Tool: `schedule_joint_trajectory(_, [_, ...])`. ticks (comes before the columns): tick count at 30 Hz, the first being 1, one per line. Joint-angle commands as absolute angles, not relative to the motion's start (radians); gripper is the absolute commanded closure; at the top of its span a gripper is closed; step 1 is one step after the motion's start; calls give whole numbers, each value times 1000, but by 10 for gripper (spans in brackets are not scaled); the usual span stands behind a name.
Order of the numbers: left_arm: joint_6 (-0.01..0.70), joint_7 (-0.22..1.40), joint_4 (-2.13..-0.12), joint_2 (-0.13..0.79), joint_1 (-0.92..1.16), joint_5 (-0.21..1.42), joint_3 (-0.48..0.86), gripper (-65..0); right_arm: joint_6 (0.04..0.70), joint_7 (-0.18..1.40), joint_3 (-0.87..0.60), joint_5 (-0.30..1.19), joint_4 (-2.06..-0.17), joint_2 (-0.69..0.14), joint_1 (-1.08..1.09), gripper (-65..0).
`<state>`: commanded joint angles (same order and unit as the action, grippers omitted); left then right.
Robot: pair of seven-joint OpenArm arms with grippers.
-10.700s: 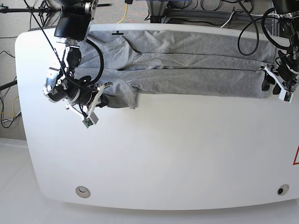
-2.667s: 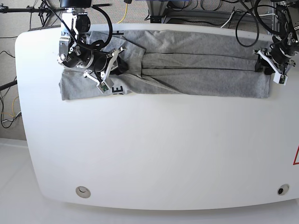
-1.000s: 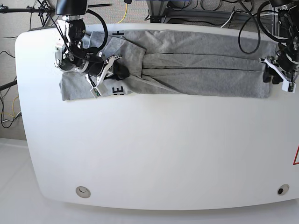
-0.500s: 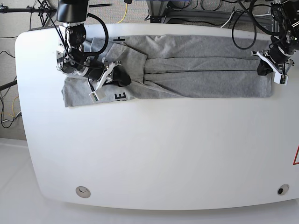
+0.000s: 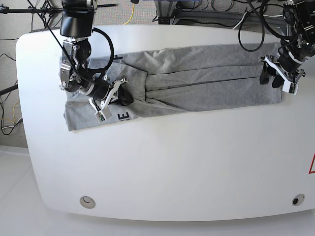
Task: Fold the T-shirt properly
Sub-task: 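Pull the hem end with the left gripper away from the right gripper, then hold the strip with both grippers and adjust the left grip on the hem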
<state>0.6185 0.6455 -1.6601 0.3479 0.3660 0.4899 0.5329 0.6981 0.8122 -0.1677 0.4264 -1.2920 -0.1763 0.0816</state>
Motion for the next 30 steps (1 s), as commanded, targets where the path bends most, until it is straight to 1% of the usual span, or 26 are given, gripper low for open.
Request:
schedule_joint_trajectory(3, [622, 663, -1685, 342, 371, 491, 541, -240, 698, 791, -161, 418, -1268, -175, 92, -60])
schedule_joint_trajectory(7, [625, 666, -1704, 341, 376, 487, 543, -230, 698, 795, -165, 430, -1273, -176, 89, -62])
schedule_joint_trajectory(9, [626, 673, -1714, 343, 378, 486, 545, -245, 698, 802, -170, 446, -1285, -176, 86, -62])
schedule_joint_trajectory(13, [638, 695, -1729, 345, 381, 489, 554, -308, 698, 823, -185, 506, -1342, -175, 71, -66])
schedule_joint_trajectory(15, [686, 721, -1715, 339, 364, 502, 583, -424, 698, 852, -202, 548, -1358, -173, 53, -63])
schedule_joint_trajectory(16, [698, 729, -1711, 336, 361, 504, 591, -443, 698, 856, -205, 552, -1360, -173, 50, -63])
schedule_joint_trajectory(19, [698, 750, -1699, 329, 353, 511, 614, -499, 698, 868, -213, 559, -1364, -172, 42, -61])
schedule_joint_trajectory(23, [698, 771, -1669, 315, 328, 522, 658, -517, 698, 883, -220, 560, -1358, -172, 35, -60])
schedule_joint_trajectory(25, [698, 779, -1649, 309, 315, 528, 684, -507, 698, 892, -224, 557, -1353, -172, 33, -58])
schedule_joint_trajectory(27, [698, 783, -1608, 295, 302, 526, 734, -502, 698, 895, -226, 545, -1387, -174, 34, -57])
schedule_joint_trajectory(30, [698, 786, -1605, 290, 303, 525, 738, -493, 698, 900, -219, 538, -1402, -175, 35, -57])
